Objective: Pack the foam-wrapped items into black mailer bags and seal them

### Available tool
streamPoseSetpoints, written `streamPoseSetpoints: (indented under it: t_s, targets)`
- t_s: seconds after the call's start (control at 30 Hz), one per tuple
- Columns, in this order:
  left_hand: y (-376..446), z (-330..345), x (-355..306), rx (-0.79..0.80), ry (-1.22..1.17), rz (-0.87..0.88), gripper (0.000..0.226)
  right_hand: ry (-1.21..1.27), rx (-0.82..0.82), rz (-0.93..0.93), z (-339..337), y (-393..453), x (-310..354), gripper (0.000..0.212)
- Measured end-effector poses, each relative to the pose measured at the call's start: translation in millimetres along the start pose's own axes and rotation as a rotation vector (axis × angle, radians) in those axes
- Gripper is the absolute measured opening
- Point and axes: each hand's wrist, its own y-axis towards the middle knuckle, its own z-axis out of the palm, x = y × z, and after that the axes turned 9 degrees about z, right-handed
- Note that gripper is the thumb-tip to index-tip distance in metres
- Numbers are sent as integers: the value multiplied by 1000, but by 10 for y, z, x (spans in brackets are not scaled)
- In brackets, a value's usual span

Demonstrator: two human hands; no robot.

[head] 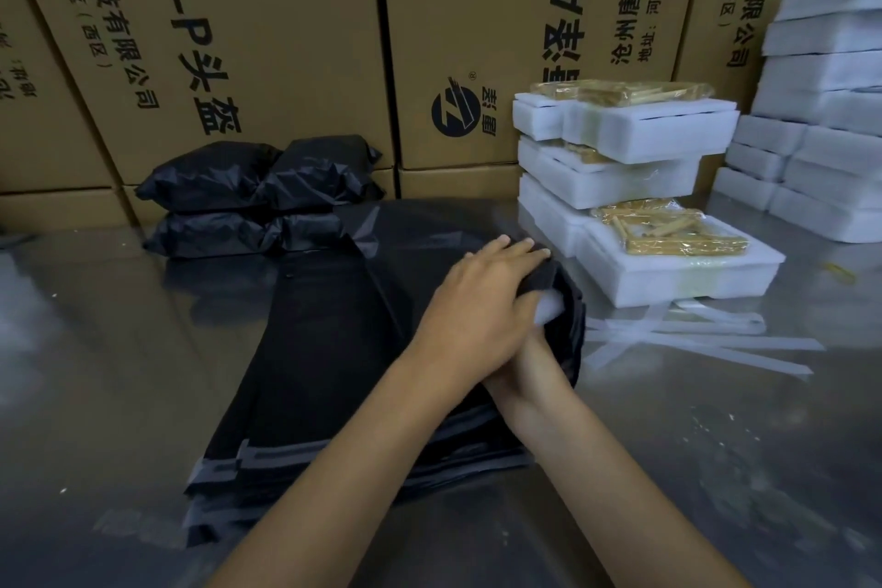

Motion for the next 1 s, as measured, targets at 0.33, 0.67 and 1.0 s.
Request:
streamPoseSetpoints:
  t_s: [0.33, 0.67, 1.0]
  targets:
    - [-656, 55, 531, -147, 164, -452, 64, 163, -32, 22, 83, 116, -56, 44]
    - [-834, -162, 505, -252, -100, -401, 40, 480, -23, 7, 256, 344, -75, 41]
    - [-954, -268, 529, -332, -255, -576, 17, 398, -18, 78, 363, 460, -36, 43]
